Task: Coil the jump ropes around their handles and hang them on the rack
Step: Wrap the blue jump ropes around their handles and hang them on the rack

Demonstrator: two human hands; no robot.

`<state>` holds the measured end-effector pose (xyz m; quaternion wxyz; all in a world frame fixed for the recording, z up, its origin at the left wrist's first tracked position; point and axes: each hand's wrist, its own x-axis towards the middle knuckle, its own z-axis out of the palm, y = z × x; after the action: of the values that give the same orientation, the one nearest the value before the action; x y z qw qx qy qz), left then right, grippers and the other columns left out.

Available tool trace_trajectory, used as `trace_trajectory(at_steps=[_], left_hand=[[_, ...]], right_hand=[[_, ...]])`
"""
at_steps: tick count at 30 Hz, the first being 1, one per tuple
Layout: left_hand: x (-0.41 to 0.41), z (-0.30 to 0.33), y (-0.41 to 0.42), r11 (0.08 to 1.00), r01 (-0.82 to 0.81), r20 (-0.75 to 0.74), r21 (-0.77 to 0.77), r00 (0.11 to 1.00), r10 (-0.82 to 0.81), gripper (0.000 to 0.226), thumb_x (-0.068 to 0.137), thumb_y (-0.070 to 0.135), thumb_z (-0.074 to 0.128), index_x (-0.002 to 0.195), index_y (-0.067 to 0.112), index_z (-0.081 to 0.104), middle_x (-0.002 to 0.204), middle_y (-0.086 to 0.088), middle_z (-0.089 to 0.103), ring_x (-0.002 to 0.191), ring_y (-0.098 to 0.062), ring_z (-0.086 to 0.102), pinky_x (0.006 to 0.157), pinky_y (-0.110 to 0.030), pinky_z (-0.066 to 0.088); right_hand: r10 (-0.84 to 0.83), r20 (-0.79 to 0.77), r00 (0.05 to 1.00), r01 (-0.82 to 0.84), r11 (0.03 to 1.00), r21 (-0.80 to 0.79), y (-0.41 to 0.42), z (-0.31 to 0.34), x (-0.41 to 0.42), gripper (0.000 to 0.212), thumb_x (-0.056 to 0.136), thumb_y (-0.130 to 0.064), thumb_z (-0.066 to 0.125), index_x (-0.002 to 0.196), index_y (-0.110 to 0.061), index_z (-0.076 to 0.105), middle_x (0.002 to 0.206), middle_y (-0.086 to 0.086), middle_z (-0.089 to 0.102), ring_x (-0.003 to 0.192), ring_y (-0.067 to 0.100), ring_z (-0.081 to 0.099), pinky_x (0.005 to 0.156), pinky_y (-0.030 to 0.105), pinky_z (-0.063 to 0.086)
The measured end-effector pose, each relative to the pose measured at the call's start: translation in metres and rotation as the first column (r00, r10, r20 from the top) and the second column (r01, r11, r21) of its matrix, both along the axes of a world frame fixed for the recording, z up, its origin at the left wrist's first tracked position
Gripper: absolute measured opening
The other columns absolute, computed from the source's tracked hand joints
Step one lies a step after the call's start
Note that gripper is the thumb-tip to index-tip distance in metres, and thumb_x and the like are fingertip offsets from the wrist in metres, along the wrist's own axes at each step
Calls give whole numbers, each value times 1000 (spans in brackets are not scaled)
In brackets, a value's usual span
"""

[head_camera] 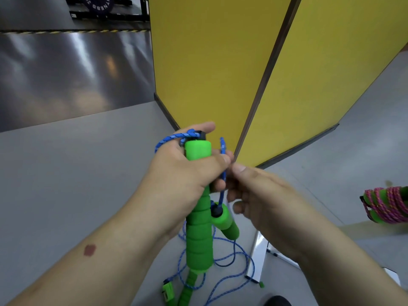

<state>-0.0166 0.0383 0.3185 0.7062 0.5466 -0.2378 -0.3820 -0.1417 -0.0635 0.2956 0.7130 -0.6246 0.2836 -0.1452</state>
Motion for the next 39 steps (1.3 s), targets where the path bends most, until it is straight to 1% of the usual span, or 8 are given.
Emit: trace_trajectory(at_steps=[3,6,10,17,21,26,31,39], left_hand=[[7,3,1,999,-43,-57,-14,997,42,44,91,2,70,124,29,63,89,-11,79,78,-20,75,50,-27,54],[9,1,1,999,-50,-37,-5,998,50,45,91,3,70,127,28,60,90,-11,79,86,-27,78,55,-28,58],[10,-4,4,997,35,30,65,999,-37,48,91,4,69,129,31,61,95,-2,80,83,-29,72,53,-22,52],[7,-9,5,960,217,63,177,971,-232,43,80,24,78,120,34,66,101,-9,79,90,-32,75,53,-25,51],[0,-11,5,948,249,181,198,941,-285,55,66,28,84,116,38,63,86,2,77,75,-13,72,61,-28,55],[-2,-15,4,958,173,293,226,926,-237,75,51,42,91,118,48,58,100,-2,80,93,-20,77,90,-47,60],[-3,-12,4,964,99,336,247,924,-181,89,44,46,92,123,57,53,99,-1,77,81,-15,77,79,-42,63],[-10,-4,4,954,78,367,291,912,-186,87,59,31,90,126,61,45,81,-1,75,64,-18,73,62,-31,60]], right_hand=[[183,-34,983,-184,982,-36,6,3,-2,12,90,-26,68,90,-22,80,88,-3,74,71,4,58,68,23,43],[133,32,991,-131,988,-77,5,3,-3,14,94,-11,65,93,-15,78,82,-9,75,68,-4,62,64,13,45],[-29,155,987,46,993,-109,1,0,-1,16,88,-26,65,94,-22,80,101,2,78,93,19,68,90,49,51],[-237,252,938,249,968,-15,-3,0,2,15,89,-31,66,90,-22,77,76,5,65,79,28,51,78,49,43],[-300,277,913,289,954,82,-1,6,5,16,87,-30,62,86,-19,73,74,8,63,68,24,55,65,37,49],[-329,249,911,325,944,59,1,7,5,16,90,-28,62,83,-19,72,74,9,64,65,24,53,62,37,44],[-318,249,915,314,948,56,6,7,6,12,90,-30,69,84,-20,73,80,16,59,77,30,51,73,47,44],[-392,198,899,412,908,-75,10,7,7,12,94,-28,65,88,-18,66,83,5,63,74,18,58,65,31,49]])
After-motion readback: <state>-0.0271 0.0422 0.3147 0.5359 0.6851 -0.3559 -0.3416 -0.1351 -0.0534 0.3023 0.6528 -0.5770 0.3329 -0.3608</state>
